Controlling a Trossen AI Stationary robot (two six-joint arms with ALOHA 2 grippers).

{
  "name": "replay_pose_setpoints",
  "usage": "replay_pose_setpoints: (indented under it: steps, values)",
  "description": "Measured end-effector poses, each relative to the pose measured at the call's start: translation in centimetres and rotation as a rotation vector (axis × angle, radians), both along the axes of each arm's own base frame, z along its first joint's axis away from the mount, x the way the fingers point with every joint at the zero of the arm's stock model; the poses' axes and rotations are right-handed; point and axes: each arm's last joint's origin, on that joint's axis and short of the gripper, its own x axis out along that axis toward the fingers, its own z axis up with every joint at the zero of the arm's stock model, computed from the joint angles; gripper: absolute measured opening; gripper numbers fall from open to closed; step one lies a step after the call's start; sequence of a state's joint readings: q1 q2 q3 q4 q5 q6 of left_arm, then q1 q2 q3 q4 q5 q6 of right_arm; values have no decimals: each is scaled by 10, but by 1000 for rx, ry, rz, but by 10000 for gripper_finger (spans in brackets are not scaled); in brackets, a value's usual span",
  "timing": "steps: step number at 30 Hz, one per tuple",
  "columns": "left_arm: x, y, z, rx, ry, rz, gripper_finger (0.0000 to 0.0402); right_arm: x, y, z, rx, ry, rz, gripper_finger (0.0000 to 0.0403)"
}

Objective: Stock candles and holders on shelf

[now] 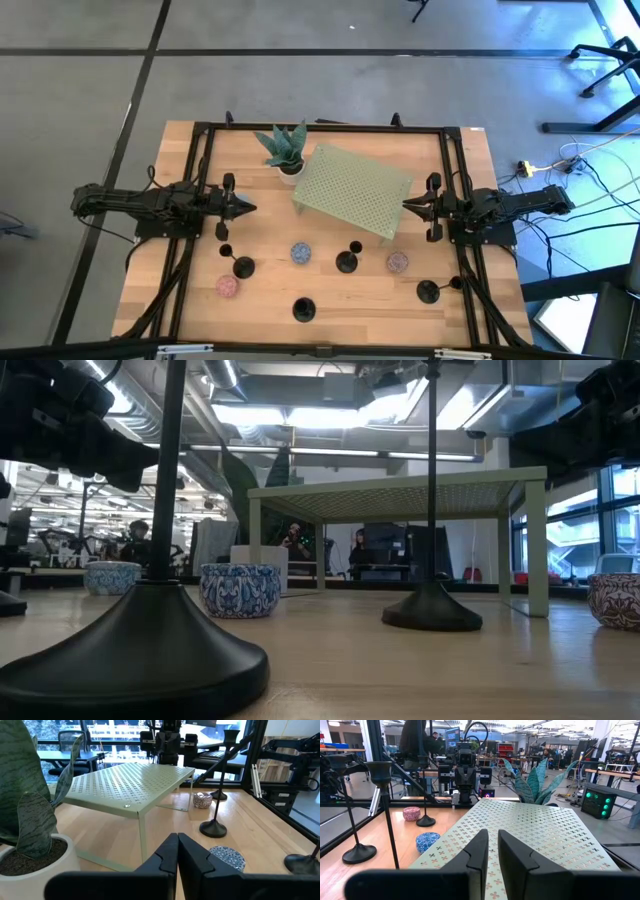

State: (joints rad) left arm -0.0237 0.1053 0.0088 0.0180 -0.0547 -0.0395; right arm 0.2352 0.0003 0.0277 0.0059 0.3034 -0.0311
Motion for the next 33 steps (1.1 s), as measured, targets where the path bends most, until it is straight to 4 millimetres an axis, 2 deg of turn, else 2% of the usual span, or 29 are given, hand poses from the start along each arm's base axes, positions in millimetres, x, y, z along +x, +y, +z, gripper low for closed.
replay_pose_setpoints:
  steps: [21,28,33]
  values:
    - [0,0,0,0,0,0,6,0,0,1,13,-17,1,46]
    - [0,0,1,-4,-14,4,6,-1,0,11,369,-139,31,46]
    - [0,1,2,19,-18,20,6,-2,0,16,380,-188,39,46]
